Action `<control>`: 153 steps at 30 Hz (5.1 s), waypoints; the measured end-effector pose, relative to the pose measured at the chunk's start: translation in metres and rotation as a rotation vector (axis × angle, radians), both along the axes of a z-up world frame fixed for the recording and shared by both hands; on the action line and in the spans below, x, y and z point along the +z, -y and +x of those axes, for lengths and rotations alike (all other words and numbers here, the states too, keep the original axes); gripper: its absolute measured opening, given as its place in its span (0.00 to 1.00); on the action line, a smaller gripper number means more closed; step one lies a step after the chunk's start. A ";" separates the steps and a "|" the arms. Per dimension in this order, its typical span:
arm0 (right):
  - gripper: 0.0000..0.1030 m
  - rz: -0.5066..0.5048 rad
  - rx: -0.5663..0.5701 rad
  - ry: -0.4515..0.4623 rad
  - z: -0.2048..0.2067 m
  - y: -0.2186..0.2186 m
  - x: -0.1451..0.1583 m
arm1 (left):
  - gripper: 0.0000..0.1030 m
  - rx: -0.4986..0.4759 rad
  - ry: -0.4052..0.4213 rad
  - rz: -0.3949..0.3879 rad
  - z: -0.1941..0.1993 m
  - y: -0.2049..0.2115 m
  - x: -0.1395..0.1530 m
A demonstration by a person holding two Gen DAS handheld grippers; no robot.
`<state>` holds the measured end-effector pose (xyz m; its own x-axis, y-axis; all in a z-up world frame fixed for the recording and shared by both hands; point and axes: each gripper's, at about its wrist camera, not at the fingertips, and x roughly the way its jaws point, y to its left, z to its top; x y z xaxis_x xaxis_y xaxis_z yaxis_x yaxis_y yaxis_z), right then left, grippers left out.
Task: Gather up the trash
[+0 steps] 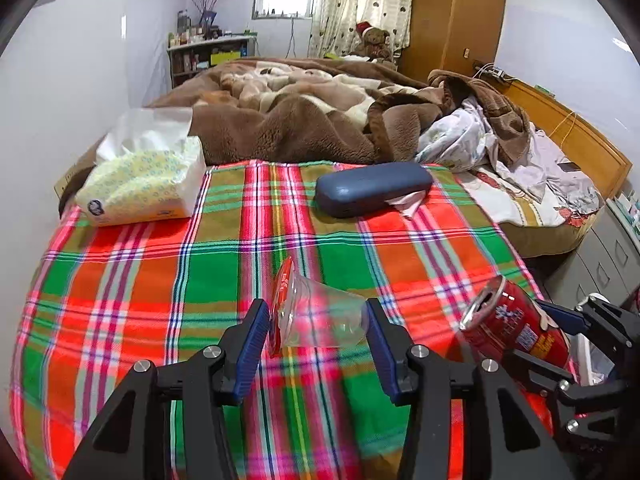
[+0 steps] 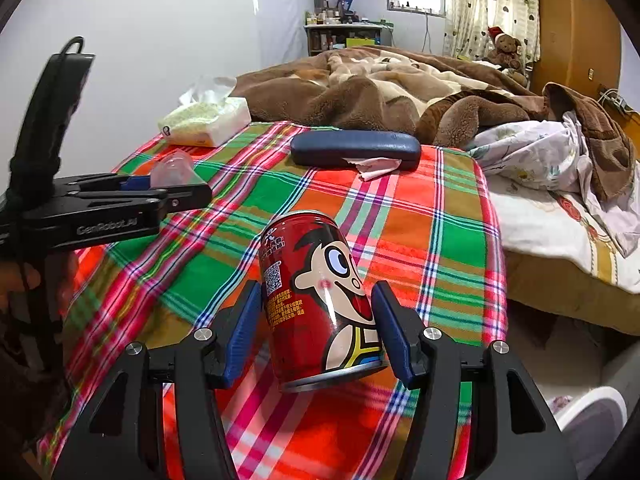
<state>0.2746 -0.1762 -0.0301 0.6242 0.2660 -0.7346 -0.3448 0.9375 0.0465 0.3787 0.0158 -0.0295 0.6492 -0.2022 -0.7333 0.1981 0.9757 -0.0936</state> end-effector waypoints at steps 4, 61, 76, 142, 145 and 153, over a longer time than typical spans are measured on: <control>0.56 0.020 -0.010 0.021 -0.014 0.006 0.011 | 0.48 -0.007 0.030 0.014 -0.022 0.005 0.016; 0.57 0.010 -0.523 0.059 -0.156 0.212 0.024 | 0.48 -0.491 0.036 -0.052 -0.206 0.283 0.041; 0.57 -0.015 -0.561 0.014 -0.156 0.227 0.010 | 0.60 -0.503 -0.022 -0.035 -0.191 0.311 0.015; 0.60 0.014 -0.473 0.274 -0.246 0.100 0.028 | 0.64 -0.063 0.210 0.019 -0.353 0.138 0.040; 0.60 0.011 -0.468 0.277 -0.246 0.097 0.028 | 0.64 -0.064 0.211 0.015 -0.354 0.138 0.040; 0.60 0.008 -0.461 0.283 -0.248 0.094 0.029 | 0.64 -0.058 0.214 0.008 -0.355 0.135 0.041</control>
